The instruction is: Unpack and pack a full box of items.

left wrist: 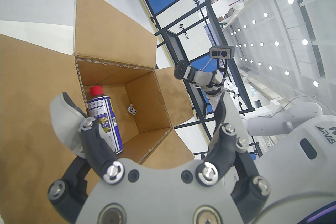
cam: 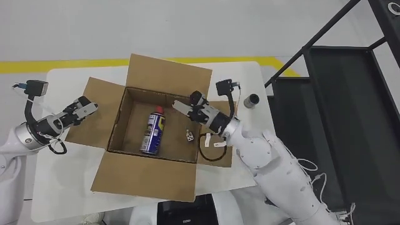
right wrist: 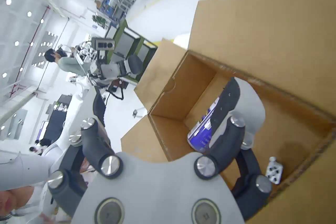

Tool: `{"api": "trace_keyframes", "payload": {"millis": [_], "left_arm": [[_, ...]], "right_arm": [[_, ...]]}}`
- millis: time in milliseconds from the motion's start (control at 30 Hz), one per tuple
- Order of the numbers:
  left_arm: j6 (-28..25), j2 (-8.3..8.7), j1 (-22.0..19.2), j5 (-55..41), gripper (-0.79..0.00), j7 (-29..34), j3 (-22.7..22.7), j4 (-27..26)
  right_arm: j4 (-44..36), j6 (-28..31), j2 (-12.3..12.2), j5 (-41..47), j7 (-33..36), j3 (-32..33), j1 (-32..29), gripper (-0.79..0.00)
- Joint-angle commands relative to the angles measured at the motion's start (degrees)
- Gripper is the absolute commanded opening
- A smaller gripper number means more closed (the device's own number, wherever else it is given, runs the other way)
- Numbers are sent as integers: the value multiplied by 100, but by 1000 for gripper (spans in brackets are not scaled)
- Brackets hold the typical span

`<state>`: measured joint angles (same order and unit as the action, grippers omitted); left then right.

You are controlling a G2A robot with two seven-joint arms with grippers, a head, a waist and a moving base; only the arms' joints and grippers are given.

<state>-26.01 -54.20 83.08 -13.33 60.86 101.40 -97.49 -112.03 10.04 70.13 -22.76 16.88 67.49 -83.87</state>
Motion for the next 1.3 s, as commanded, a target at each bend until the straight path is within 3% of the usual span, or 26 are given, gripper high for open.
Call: {"api": "trace_keyframes", "payload": {"millis": [0, 233, 1267], "left_arm": [[0, 0, 0, 0, 0, 0, 0, 0], [0, 0, 0, 0, 0, 0, 0, 0], [0, 0, 0, 0, 0, 0, 0, 0]], "right_arm": [[-103, 458, -55, -175, -333, 435, -352, 0], [-277, 811, -115, -421, -678, 881, -859, 0], [-299, 822, -119, -413, -662, 906, -888, 0]]}}
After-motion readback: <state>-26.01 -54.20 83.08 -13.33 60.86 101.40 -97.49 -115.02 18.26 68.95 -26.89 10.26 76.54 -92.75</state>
